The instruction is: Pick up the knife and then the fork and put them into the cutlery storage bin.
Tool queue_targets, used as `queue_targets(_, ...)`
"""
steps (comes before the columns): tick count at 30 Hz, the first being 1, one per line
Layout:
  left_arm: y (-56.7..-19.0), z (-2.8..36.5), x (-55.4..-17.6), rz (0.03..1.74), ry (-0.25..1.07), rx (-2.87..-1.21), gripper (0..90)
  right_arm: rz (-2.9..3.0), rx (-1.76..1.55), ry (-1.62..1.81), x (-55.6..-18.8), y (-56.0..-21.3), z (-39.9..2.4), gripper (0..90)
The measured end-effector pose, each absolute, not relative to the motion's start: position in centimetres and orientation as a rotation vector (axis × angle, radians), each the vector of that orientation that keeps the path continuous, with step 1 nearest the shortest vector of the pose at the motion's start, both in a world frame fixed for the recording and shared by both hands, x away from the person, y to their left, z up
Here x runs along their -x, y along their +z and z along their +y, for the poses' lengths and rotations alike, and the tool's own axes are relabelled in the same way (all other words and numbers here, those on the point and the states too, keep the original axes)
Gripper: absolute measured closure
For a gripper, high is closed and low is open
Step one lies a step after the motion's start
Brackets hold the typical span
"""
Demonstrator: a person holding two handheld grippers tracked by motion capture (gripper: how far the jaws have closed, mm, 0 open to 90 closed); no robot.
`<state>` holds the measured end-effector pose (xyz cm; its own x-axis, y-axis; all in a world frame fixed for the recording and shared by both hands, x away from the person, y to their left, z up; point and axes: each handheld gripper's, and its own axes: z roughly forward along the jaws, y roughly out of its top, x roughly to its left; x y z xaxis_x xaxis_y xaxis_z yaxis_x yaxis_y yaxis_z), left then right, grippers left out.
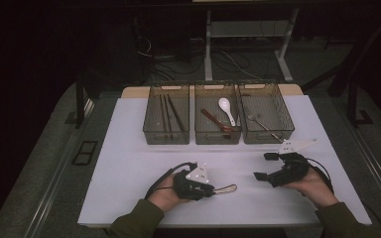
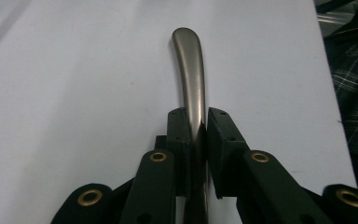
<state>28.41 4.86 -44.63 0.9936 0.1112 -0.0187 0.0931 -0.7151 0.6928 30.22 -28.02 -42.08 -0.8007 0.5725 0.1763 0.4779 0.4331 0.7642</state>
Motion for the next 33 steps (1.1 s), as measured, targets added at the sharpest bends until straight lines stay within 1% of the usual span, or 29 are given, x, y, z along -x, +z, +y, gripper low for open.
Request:
queue_targets(9,-43.7,5.1,-28.4,0.128,0.029,-2.343,78.6,2.643,-0.850,1.323,-29.9,-41.9,-27.2,11.7)
queue_targets(21,-42.1,4.9,-28.2,0.089,0.039,-2.320,78.6,2.765,-0.662,1.317,-30.1,-40.1,-25.1,11.9)
queue_targets(27,-41.5,4.2,-28.1,0.049,0.040,-2.328,78.6,2.840,-0.575,1.297,-30.4,-39.0,-23.4,13.9)
queue_targets(33,-40.9,3.8,-28.3,0.022,0.051,-2.326,78.6,2.953,-0.401,1.192,-31.4,-38.6,-20.8,14.8)
